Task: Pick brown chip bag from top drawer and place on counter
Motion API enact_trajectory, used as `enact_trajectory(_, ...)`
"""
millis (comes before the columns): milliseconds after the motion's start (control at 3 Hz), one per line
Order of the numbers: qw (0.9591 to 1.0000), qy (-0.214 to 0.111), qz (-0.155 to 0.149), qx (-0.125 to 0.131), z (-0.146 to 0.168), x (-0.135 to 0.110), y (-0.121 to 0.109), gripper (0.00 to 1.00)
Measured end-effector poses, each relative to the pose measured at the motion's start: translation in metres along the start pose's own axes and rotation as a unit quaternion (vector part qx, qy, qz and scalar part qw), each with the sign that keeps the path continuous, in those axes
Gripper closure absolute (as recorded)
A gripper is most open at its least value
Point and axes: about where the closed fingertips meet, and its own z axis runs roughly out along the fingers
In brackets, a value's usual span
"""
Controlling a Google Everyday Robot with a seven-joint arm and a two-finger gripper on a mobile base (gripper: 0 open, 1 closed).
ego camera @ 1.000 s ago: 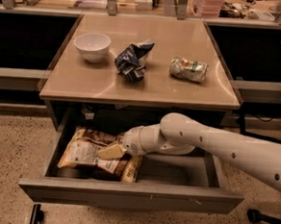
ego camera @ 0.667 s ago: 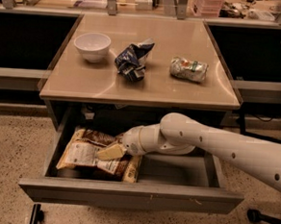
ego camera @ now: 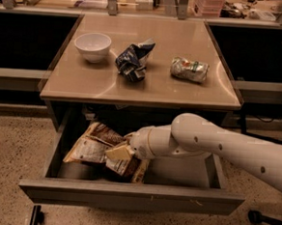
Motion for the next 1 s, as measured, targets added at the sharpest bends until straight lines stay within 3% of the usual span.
enact_trajectory(333,0.9988,-0.001,-0.011,0.047,-0.045,-0.011,0.03,1.0)
enact_trajectory(667,0.9949,0.005,-0.041,0.092,-0.094,-0.037,0.058,1.0)
enact_trajectory(1000,0.9932,0.007,-0.054,0.103,-0.101,-0.046,0.061,1.0)
